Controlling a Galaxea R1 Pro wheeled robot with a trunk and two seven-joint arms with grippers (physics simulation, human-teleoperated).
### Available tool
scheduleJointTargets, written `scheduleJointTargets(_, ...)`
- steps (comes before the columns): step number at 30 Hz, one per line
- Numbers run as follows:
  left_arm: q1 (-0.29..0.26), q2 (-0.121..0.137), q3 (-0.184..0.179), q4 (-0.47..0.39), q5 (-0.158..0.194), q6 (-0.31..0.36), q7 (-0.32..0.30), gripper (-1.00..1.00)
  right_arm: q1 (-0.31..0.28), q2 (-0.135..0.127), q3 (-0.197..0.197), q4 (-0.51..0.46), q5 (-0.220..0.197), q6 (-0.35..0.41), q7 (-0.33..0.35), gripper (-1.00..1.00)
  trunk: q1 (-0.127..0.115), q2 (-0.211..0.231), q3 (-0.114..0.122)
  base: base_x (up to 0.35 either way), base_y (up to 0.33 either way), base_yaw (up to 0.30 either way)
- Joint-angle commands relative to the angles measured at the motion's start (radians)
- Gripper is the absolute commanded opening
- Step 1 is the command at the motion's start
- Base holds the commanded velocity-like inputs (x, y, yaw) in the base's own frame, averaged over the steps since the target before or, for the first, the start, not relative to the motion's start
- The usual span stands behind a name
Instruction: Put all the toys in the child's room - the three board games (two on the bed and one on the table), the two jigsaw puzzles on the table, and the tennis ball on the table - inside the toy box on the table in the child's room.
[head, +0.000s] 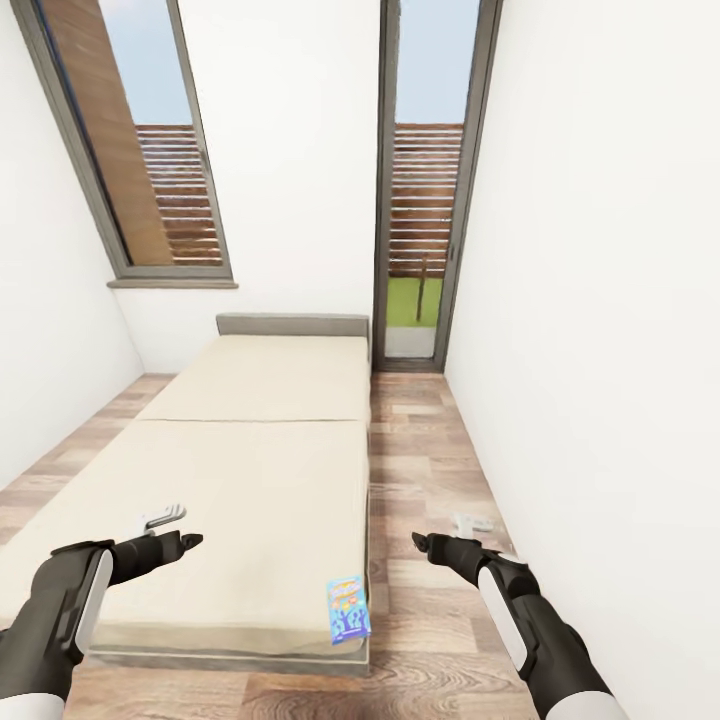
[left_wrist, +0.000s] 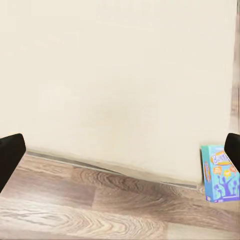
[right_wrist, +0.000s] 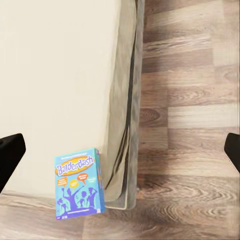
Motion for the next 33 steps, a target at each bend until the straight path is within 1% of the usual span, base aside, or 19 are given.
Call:
scheduleJointTargets(1, -0.001, 0.000, 0.002, -0.001, -0.001, 0.006, -0.004, 1.00, -0.001, 0.000, -0.001, -0.001, -0.001, 0.005, 0.002, 1.00, 0.000, -0.001, -0.001, 0.000, 0.000, -0.278)
scheduleJointTargets(13, -0.001, 0.000, 0.002, -0.001, -0.001, 0.006, -0.004, 1.00, -0.001, 0.001, 0.001, -0.001, -0.001, 0.004, 0.002, 1.00, 0.000, -0.001, 0.004, 0.002, 0.000, -0.279)
scheduleJointTargets(19, -0.001, 0.000, 0.002, -0.001, -0.001, 0.006, -0.004, 1.00, -0.001, 0.002, 0.002, -0.001, -0.001, 0.003, 0.002, 1.00, 0.000, -0.001, 0.007, 0.093, -0.017, -0.248)
scheduleJointTargets(25, -0.001, 0.000, 0.003, -0.001, -0.001, 0.005, -0.005, 1.00, -0.001, 0.002, 0.003, -0.001, 0.000, 0.003, 0.001, 1.00, 0.000, -0.001, 0.007, 0.131, -0.080, -0.091)
scheduleJointTargets(33, -0.001, 0.000, 0.003, -0.002, -0.001, 0.005, -0.006, 1.00, -0.001, 0.002, 0.004, -0.002, 0.004, 0.001, -0.001, 1.00, 0.000, -0.001, 0.008, 0.034, -0.023, -0.020)
